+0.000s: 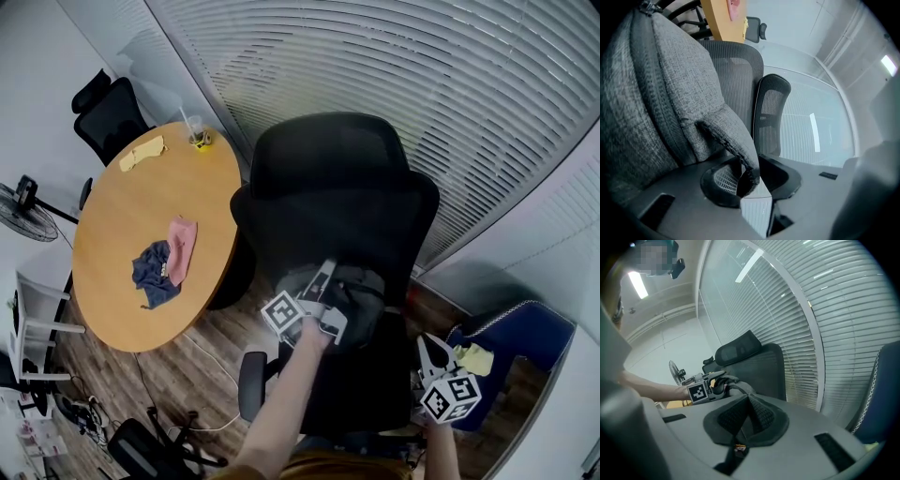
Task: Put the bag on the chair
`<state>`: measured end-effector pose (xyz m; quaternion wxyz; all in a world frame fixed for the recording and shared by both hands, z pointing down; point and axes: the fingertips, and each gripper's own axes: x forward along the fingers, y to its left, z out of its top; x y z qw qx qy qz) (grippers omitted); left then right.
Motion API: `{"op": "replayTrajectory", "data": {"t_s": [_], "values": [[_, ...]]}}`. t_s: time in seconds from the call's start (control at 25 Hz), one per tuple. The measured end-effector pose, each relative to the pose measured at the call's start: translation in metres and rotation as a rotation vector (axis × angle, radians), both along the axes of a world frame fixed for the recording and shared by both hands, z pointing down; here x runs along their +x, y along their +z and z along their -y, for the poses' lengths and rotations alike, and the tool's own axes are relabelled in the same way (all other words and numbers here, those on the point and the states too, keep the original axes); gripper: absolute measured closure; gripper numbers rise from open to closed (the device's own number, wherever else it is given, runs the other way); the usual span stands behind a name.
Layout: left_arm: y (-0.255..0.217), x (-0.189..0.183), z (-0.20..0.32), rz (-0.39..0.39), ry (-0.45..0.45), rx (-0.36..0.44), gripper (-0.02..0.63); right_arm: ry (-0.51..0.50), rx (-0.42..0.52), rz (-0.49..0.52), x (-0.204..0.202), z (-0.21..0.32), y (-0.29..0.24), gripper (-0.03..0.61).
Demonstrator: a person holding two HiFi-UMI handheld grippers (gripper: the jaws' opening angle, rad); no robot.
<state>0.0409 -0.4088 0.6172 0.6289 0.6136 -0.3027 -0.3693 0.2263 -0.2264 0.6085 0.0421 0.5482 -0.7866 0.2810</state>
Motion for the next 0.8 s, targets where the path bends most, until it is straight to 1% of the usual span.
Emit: {"op": "replayTrajectory", "data": {"t_s": [0.28,0.44,0.64,0.72,0.8], "values": [[-0.007,-0.008,-0.006,-0.049,-0.044,-0.022,0.425,-0.010,0.018,-0.008,-0.008,-0.002,-0.012,0.566],[-0.006,-0.018,-0.021,-0.076,-0.071,-0.047,0.425,-0.015,0.045,-0.012,-0.011,-0.004,-0.026,0.566],[-0.013,-0.017,-0.046,-0.090,-0.045,-0.049,0.428,-0.024,0.070,-0.022,-0.016,-0.013,-0.040,0.566],[-0.021,-0.017,-0.059,-0.062,-0.024,-0.030,0.442,-0.028,0.079,-0.026,-0.020,-0.020,-0.046,0.566],[-0.034,-0.013,-0.074,0.007,0.023,0.021,0.476,-0.034,0.089,-0.030,-0.025,-0.028,-0.053,0.566]]}}
